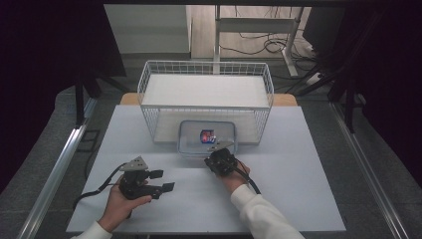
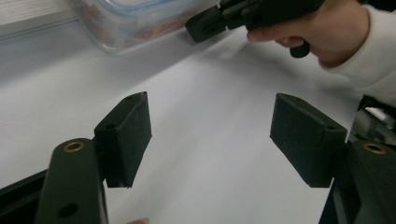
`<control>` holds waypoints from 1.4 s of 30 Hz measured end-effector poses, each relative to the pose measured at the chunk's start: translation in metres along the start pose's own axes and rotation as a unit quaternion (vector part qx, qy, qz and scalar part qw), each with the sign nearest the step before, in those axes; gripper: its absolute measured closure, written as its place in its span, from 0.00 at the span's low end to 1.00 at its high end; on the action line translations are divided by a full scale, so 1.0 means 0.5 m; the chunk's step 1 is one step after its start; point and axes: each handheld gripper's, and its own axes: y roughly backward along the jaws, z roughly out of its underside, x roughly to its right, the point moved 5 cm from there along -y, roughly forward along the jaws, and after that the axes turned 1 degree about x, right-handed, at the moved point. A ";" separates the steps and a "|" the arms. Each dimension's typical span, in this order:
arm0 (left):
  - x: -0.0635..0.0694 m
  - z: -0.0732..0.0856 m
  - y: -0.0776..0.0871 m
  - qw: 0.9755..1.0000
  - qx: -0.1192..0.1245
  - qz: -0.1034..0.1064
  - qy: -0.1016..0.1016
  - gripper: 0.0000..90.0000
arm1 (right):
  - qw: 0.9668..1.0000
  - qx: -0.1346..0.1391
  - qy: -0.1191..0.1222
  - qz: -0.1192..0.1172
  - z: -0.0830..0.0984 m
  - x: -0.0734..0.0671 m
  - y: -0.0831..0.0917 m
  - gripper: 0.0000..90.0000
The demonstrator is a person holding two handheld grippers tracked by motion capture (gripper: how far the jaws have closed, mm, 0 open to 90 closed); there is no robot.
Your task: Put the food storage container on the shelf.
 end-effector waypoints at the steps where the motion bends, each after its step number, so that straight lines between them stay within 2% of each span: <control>1: 0.001 0.003 0.002 1.000 -0.002 -0.005 -0.004 0.32 | 1.000 0.002 -0.001 0.000 -0.002 0.000 0.000 0.99; 3: 0.002 0.005 0.006 1.000 -0.004 -0.010 -0.008 0.32 | 1.000 0.004 0.000 0.008 -0.008 0.002 0.003 0.99; 9: -0.002 -0.002 0.007 1.000 0.003 -0.008 0.004 0.32 | 1.000 0.017 -0.017 0.015 -0.035 0.015 0.008 0.99; 12: -0.004 -0.001 0.003 1.000 -0.002 -0.010 0.000 0.32 | 0.999 0.021 -0.017 0.018 -0.044 0.021 0.003 0.99; 16: -0.002 0.002 0.007 1.000 -0.002 -0.010 -0.006 0.32 | 0.999 0.022 -0.029 0.023 -0.056 0.034 -0.007 0.99; 18: 0.000 0.002 0.008 1.000 0.000 -0.009 -0.006 0.32 | 0.999 0.023 -0.033 0.033 -0.062 0.043 -0.010 0.99; 24: 0.001 0.008 0.009 1.000 -0.006 -0.019 -0.011 0.32 | 0.998 0.030 -0.043 0.043 -0.082 0.069 -0.018 0.99; 32: 0.000 0.009 0.008 1.000 -0.009 -0.022 -0.009 0.32 | 0.997 0.039 -0.052 0.047 -0.106 0.088 -0.026 0.99; 35: -0.001 0.011 0.005 1.000 -0.014 -0.024 -0.013 0.32 | 0.997 0.038 -0.047 0.046 -0.108 0.088 -0.024 0.99; 40: -0.001 0.012 0.006 0.999 -0.014 -0.027 -0.014 0.31 | 0.998 0.034 -0.037 0.043 -0.092 0.079 0.006 0.99; 42: -0.001 0.012 0.006 0.999 -0.015 -0.027 -0.014 0.31 | 0.998 0.038 -0.030 0.039 -0.078 0.075 0.041 0.99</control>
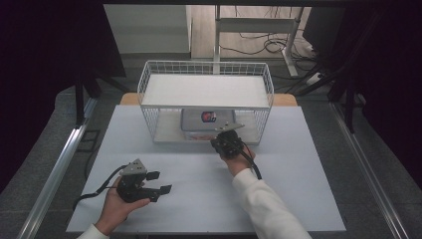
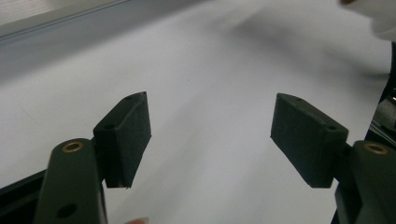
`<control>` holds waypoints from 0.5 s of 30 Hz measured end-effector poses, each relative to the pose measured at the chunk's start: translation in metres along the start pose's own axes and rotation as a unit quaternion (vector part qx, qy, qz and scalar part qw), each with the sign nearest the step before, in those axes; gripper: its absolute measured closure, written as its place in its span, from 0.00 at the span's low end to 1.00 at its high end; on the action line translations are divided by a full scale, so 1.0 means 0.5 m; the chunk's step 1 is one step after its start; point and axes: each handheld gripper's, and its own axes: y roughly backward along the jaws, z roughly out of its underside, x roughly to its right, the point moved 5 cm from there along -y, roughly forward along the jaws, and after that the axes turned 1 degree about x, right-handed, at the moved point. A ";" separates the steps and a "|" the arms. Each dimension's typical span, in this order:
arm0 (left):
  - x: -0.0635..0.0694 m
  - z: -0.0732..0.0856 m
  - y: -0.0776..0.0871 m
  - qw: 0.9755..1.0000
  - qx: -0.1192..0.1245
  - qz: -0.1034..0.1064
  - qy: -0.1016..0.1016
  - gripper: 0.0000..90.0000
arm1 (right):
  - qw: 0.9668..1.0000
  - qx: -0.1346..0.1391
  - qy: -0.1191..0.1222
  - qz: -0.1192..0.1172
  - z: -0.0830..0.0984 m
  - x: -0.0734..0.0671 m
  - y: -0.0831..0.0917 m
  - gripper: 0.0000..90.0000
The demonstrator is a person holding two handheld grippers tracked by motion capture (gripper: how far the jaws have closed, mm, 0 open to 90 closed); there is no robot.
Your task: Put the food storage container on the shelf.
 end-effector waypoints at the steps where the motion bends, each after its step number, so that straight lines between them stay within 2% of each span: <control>1: 0.000 0.000 -0.001 1.000 0.000 0.000 0.000 0.31 | 1.000 0.002 0.003 -0.002 0.007 0.002 0.019 0.99; 6: 0.001 0.001 -0.004 1.000 -0.004 -0.001 0.003 0.31 | 1.000 0.010 0.005 -0.015 0.056 0.012 0.126 0.99; 10: -0.001 0.001 -0.005 1.000 -0.005 -0.007 0.004 0.31 | 0.999 0.012 0.013 -0.037 0.122 0.018 0.214 0.99; 13: -0.002 0.002 -0.010 1.000 -0.008 -0.012 0.008 0.31 | 0.999 0.015 0.019 -0.036 0.159 0.030 0.255 0.99; 15: -0.001 0.002 -0.014 1.000 -0.010 -0.012 0.011 0.31 | 0.999 0.016 0.009 -0.038 0.189 0.044 0.281 0.99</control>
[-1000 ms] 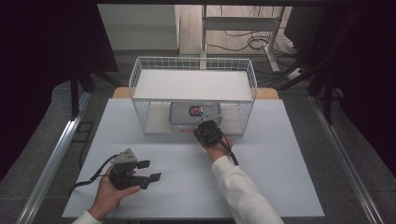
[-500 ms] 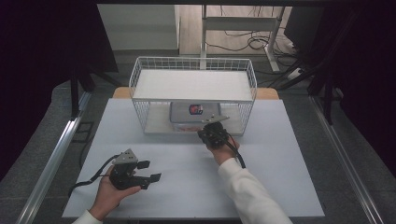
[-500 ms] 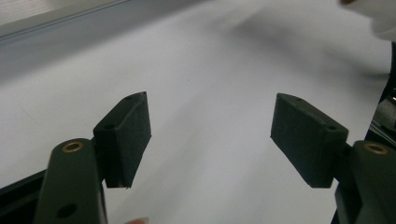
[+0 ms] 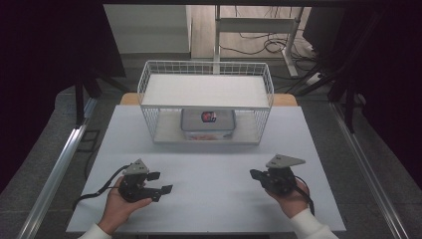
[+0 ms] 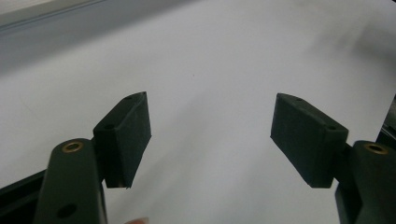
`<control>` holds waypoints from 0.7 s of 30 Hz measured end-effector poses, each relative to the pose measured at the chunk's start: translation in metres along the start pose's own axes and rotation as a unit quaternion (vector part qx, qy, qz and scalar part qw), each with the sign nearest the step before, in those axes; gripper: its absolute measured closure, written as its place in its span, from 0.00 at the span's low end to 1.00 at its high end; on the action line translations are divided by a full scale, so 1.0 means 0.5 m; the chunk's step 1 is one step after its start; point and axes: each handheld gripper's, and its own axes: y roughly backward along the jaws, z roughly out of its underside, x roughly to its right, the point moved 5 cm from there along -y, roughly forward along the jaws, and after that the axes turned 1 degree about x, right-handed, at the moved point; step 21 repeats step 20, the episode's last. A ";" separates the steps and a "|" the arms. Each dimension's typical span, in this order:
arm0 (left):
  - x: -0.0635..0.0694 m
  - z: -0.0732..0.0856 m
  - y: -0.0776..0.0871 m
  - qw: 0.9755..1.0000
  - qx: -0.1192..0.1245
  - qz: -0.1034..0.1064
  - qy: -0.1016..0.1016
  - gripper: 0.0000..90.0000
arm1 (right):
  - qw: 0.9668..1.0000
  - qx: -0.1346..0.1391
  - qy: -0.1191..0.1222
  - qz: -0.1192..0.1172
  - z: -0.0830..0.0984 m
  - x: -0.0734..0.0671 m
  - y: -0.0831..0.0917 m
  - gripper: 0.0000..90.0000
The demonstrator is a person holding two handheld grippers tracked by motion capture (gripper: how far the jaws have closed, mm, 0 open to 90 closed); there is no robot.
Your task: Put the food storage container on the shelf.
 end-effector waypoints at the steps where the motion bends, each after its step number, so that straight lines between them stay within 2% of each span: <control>1: 0.000 0.000 -0.002 1.000 -0.001 0.000 0.002 0.31 | 1.000 0.001 -0.006 -0.001 0.008 0.003 0.006 0.99; 2: -0.001 -0.001 -0.004 1.000 -0.002 -0.002 0.003 0.31 | 1.000 0.000 -0.009 -0.005 0.019 0.008 0.012 0.99; 3: -0.001 -0.001 -0.004 1.000 -0.001 -0.004 0.004 0.31 | 1.000 -0.002 -0.012 -0.009 0.028 0.012 0.016 0.93; 5: -0.004 -0.002 -0.002 1.000 0.000 -0.012 0.003 0.31 | 1.000 -0.006 -0.013 -0.013 0.036 0.013 0.017 0.71; 8: -0.005 -0.003 0.004 1.000 0.006 -0.020 0.000 0.31 | 1.000 0.016 -0.020 -0.001 0.029 0.015 0.021 0.43; 10: -0.006 -0.003 0.007 1.000 0.008 -0.023 -0.002 0.31 | 0.999 0.029 -0.020 0.007 0.023 0.016 0.026 0.40; 12: -0.007 -0.004 0.008 1.000 0.010 -0.025 -0.005 0.31 | 0.999 0.038 -0.028 0.004 0.021 0.018 0.029 0.36; 15: -0.008 -0.006 0.008 1.000 0.012 -0.023 -0.005 0.31 | 0.999 0.037 -0.029 0.008 0.027 0.019 0.028 0.32; 21: -0.009 -0.006 0.009 1.000 0.011 -0.025 -0.006 0.30 | 0.999 0.037 -0.028 0.012 0.028 0.021 0.026 0.32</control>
